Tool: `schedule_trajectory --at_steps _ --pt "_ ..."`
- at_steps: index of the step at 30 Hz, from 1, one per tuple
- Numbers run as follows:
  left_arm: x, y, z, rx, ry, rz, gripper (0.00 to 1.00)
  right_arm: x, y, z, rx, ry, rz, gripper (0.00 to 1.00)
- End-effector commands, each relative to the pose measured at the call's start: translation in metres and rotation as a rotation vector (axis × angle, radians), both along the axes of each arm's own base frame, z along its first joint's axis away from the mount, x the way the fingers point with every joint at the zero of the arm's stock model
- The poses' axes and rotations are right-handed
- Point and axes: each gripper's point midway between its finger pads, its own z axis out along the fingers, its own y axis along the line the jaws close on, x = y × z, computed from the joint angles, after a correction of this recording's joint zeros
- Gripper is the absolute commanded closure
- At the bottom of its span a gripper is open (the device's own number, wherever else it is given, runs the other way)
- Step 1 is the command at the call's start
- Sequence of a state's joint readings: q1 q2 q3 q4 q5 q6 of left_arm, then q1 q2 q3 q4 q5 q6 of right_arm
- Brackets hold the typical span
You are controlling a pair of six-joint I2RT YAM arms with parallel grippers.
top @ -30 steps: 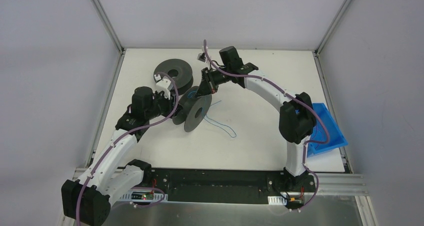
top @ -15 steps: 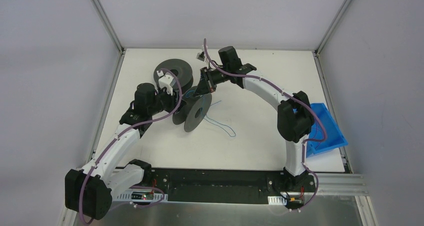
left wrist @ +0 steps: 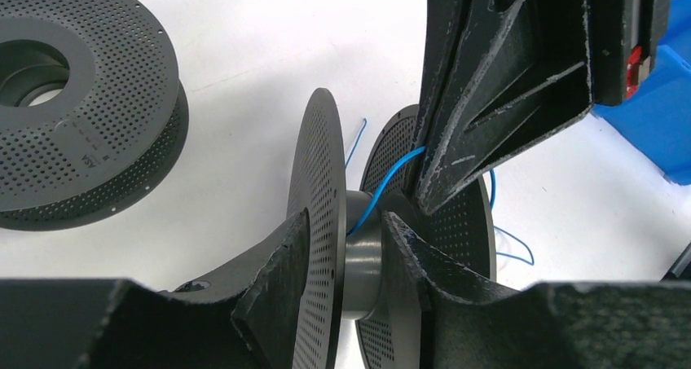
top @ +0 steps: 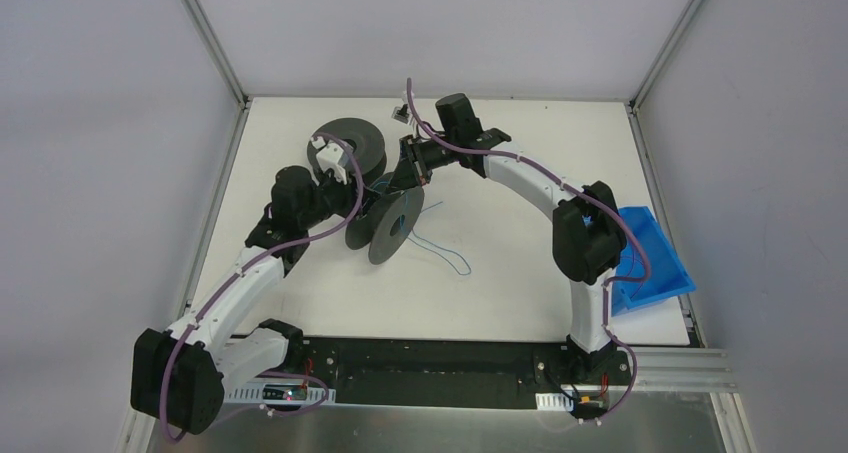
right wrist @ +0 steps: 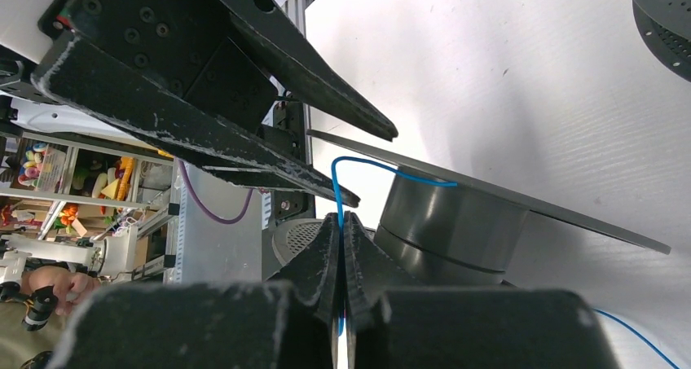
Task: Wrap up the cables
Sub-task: Wrap the cable around the cable reel.
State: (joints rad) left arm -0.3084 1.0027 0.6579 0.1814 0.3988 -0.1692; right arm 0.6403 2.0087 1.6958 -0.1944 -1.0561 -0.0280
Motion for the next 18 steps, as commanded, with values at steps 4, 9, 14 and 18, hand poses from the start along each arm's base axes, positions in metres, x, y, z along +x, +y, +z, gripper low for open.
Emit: schedule_trajectory --at_steps 4,9,14,18 --pt "0.012 -0.006 0.007 -0.055 -0.042 0.052 0.62 -0.003 0.004 0.014 0.044 -0.029 0.026 1.00" --pt "0.014 -0.004 -0.001 0.001 -0.062 0.111 0.64 -0.004 0.004 0.011 0.037 -0.020 0.027 1.00" --pt "0.015 -0.006 -0.006 0.057 -0.100 0.147 0.69 -0.005 0.004 0.009 0.034 -0.010 0.028 1.00" --pt "0.012 -0.005 -0.006 0.051 -0.119 0.159 0.75 -0.004 0.003 0.009 0.033 -0.007 0.025 1.00"
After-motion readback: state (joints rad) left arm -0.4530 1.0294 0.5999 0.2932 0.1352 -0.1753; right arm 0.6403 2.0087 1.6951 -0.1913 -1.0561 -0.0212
